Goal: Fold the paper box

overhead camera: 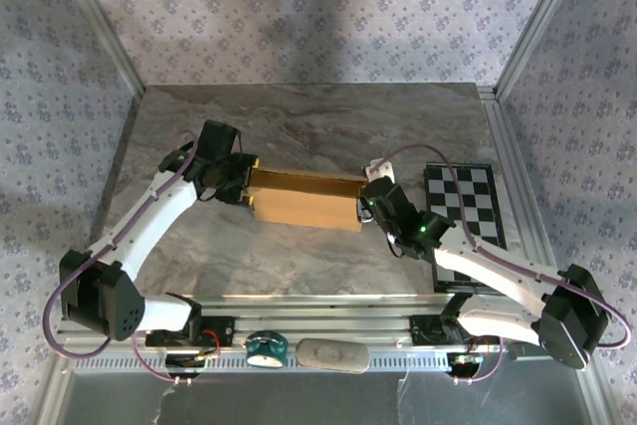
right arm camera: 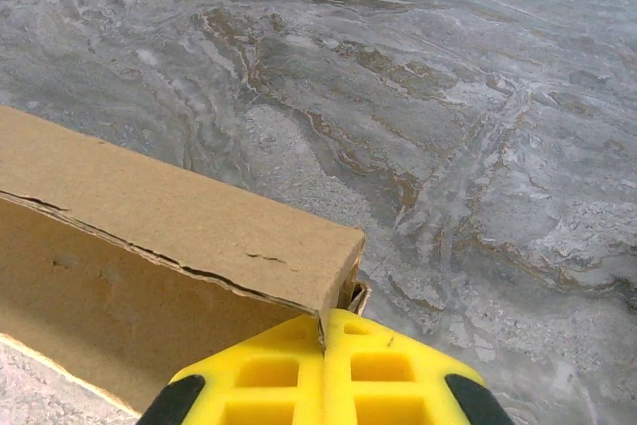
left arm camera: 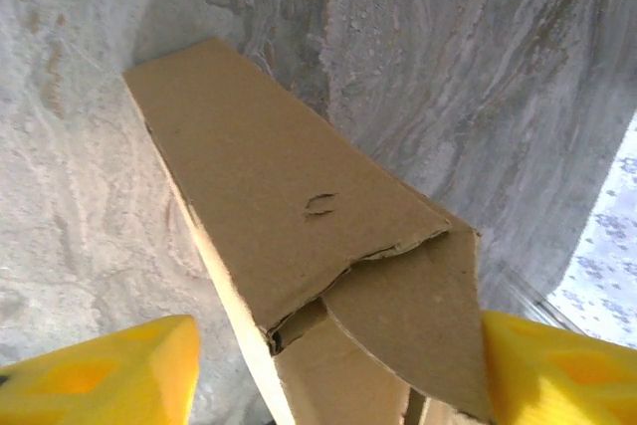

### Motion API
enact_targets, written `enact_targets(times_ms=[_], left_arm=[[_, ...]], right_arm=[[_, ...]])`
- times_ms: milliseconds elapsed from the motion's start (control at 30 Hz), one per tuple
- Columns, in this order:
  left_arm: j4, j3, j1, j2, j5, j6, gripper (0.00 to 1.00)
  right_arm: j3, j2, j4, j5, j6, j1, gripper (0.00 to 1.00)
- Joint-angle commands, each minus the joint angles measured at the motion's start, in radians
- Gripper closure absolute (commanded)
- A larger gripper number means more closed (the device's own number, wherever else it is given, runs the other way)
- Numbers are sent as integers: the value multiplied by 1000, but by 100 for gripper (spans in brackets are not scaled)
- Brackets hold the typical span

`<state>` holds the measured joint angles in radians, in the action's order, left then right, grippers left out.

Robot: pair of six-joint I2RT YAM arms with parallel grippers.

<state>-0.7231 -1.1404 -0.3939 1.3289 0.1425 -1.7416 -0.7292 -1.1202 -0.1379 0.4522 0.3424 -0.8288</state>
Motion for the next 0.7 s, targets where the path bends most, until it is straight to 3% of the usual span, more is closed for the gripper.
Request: enact_targets(times_ms=[0,300,433,667], left_arm=[[21,51,-9,-21,-8,-14,37],[39,128,-17,-60,-33,-25,54],[33,138,-30,-65,-36,-26,56],[28,154,-38,-73,-47,-27,59]], right_arm=[[5,-22,-107,-30,-16,4,100],[-2,-23,-116,-47,-14,5,100],[-11,-18,-134,-58,-6,9,100],[-57,28,-217,-98,26,14,71]])
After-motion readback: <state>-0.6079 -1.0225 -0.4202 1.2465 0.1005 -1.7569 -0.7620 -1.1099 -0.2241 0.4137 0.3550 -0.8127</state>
